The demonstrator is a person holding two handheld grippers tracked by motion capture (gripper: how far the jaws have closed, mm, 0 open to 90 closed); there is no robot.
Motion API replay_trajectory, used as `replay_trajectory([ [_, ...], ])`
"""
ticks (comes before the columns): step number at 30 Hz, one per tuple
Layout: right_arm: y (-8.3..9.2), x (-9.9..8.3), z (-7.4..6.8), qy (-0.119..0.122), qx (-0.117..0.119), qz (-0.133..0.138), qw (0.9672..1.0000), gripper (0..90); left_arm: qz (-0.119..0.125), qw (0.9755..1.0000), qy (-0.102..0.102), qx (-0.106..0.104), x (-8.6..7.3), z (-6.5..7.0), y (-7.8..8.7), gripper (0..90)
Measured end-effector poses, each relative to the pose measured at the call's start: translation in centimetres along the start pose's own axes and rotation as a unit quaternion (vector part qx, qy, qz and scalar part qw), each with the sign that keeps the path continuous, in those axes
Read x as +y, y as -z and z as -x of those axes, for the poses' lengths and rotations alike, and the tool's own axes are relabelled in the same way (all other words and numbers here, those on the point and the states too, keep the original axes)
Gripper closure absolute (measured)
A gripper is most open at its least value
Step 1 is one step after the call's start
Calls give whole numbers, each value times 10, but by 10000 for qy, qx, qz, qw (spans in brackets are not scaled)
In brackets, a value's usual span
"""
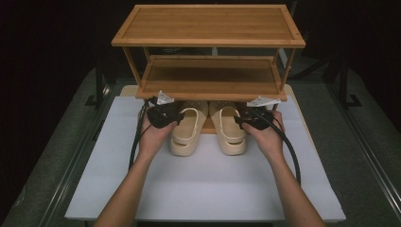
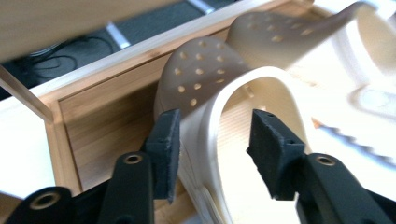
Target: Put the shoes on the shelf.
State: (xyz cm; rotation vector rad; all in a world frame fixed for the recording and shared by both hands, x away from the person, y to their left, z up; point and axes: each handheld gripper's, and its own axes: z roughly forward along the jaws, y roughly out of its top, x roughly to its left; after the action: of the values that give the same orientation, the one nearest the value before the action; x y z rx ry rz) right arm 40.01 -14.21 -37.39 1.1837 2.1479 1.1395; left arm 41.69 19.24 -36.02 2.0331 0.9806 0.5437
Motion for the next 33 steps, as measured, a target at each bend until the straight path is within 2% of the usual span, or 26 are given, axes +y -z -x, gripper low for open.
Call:
replay_trajectory([
  [4, 20, -8, -1, -6, 224, 37, 9997, 451, 11, 9996, -15, -269, -7, 0, 15, 438],
  [10, 47, -25, -3, -3, 563, 103, 9984, 382, 129, 9980, 17, -624, -24, -2, 41, 387],
  [16, 58, -48, -5, 131, 737, -73, 9972, 357, 51, 9961, -89, -872, -50, 4, 55, 340],
  [19, 58, -59, -6, 140, 845, -128, 9962, 344, -3, 9957, -94, -923, -62, 6, 55, 331],
  [23, 50, -70, -7, 166, 1010, -261, 9944, 324, -209, 9940, -70, -1074, -75, 9, 44, 313],
  [29, 31, -76, -10, 277, 1007, -505, 9932, 332, -478, 9921, -210, -1139, -81, 16, 27, 291],
  [33, 22, -77, -12, 362, 917, -616, 9932, 318, -526, 9914, -240, -1176, -82, 18, 19, 256],
])
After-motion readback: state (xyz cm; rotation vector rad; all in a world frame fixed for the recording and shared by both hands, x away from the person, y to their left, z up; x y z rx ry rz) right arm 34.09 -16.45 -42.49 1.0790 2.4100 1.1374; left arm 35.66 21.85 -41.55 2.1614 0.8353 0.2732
